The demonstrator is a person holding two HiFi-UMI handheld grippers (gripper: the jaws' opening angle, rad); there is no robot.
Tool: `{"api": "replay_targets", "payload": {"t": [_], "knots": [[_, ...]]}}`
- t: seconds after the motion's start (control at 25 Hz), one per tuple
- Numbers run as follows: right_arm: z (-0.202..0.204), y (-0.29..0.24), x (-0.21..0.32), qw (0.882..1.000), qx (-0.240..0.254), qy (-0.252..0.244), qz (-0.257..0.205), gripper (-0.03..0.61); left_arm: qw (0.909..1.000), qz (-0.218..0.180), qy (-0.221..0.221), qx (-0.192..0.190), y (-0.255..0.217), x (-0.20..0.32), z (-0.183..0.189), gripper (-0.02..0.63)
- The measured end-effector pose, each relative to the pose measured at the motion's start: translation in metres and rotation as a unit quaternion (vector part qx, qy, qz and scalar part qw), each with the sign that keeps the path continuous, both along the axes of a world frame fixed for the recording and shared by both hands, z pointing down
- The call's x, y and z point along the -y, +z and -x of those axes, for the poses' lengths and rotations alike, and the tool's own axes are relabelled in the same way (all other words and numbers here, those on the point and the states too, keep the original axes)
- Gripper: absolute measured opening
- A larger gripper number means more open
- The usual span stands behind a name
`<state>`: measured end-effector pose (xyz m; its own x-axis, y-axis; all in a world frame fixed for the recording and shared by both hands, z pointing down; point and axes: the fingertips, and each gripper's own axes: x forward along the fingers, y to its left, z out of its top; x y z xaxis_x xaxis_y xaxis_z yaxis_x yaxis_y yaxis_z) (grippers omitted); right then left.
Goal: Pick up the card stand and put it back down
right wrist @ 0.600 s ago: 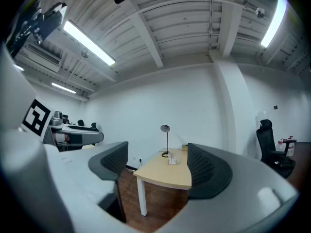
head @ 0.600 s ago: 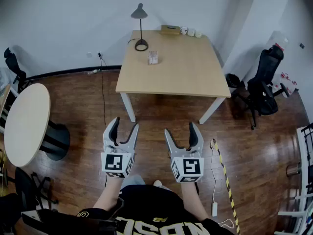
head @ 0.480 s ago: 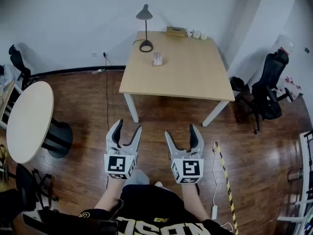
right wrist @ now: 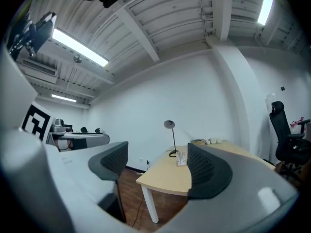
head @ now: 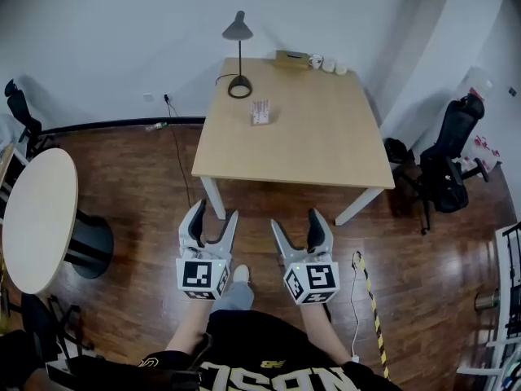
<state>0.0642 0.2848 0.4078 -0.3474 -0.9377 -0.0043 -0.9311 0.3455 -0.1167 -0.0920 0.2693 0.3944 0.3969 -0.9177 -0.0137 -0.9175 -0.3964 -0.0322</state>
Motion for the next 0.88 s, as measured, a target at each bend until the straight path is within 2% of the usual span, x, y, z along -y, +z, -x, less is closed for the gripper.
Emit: {"api": "replay_targets", "payload": {"t": [0.24, 0.4, 0.56, 0.68, 0.88], "knots": [[0.022, -0.015, 0.103, 1.000, -0.003, -0.006, -0.002, 0.377, 0.9999, -0.002, 0.013, -0.008, -0.008, 0.096, 0.019, 0.296], [0.037, -0.023, 0.148, 1.000, -0.006, -0.009, 0.004, 0.377, 0.9997, -0.009, 0.023, 0.007, -0.016, 0.150, 0.030, 0.298], [0.026, -0.007, 0.184, 0.999, -0.008, 0.011, 0.030, 0.377, 0.9987, 0.005, 0.049, -0.014, -0.012, 0.196, 0.023, 0.307], [0.012, -0.003, 0.210, 0.999, -0.002, 0.018, 0.039, 0.377, 0.9981, 0.009, 0.060, -0.012, -0.009, 0.219, 0.010, 0.307], [-0.004, -0.003, 0.264, 1.000, -0.002, -0.001, 0.027, 0.376, 0.9988, 0.015, 0.046, -0.008, 0.000, 0.267, -0.010, 0.307]]}}
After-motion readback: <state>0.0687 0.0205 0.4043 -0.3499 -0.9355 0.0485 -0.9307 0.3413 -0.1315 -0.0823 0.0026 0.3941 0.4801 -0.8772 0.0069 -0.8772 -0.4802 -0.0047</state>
